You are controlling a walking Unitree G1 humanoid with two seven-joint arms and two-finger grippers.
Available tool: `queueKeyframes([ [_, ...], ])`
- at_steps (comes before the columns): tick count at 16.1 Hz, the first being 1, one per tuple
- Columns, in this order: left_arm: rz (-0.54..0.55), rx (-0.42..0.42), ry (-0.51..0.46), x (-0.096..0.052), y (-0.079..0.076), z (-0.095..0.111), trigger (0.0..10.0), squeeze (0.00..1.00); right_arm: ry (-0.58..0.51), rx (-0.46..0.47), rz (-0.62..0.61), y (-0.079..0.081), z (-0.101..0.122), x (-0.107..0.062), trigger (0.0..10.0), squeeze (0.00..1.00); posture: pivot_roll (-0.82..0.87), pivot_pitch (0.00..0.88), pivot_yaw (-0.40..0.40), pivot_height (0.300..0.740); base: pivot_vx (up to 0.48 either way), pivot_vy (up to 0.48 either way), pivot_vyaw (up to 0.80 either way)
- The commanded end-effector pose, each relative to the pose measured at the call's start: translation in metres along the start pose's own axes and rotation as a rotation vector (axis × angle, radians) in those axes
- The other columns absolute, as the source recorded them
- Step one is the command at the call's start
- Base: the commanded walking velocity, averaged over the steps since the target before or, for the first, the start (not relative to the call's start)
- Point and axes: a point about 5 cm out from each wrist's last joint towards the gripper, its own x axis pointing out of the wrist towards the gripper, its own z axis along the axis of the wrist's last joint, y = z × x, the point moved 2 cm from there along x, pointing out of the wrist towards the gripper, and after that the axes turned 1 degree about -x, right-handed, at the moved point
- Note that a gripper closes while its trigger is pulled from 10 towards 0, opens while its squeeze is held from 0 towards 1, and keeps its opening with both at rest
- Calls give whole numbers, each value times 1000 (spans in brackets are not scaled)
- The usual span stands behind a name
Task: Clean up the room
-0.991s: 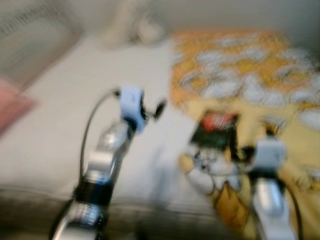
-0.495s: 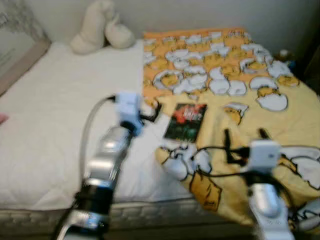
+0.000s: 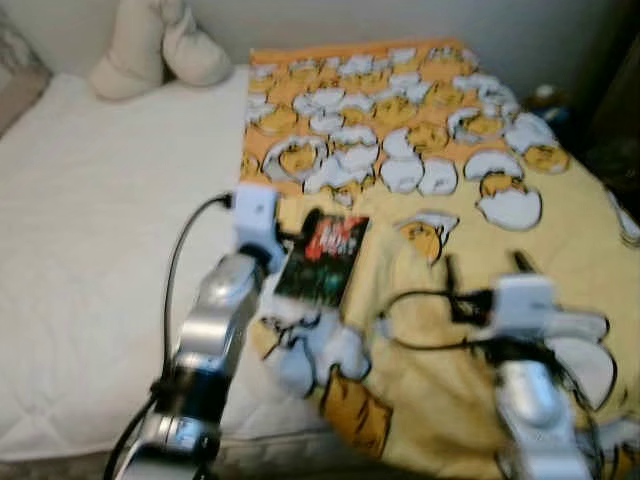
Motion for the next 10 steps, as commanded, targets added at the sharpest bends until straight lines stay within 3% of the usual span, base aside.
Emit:
queueKeyframes([
  [1,66,21,-5,-2,20,3,10000,0,6,32,27,11,0,-1,10000,0,-127,0,62,740,0,0,0],
  [10,98,34,-19,-12,35,1,10000,0,16,44,34,14,-3,-2,10000,0,-117,0,69,740,0,0,0],
])
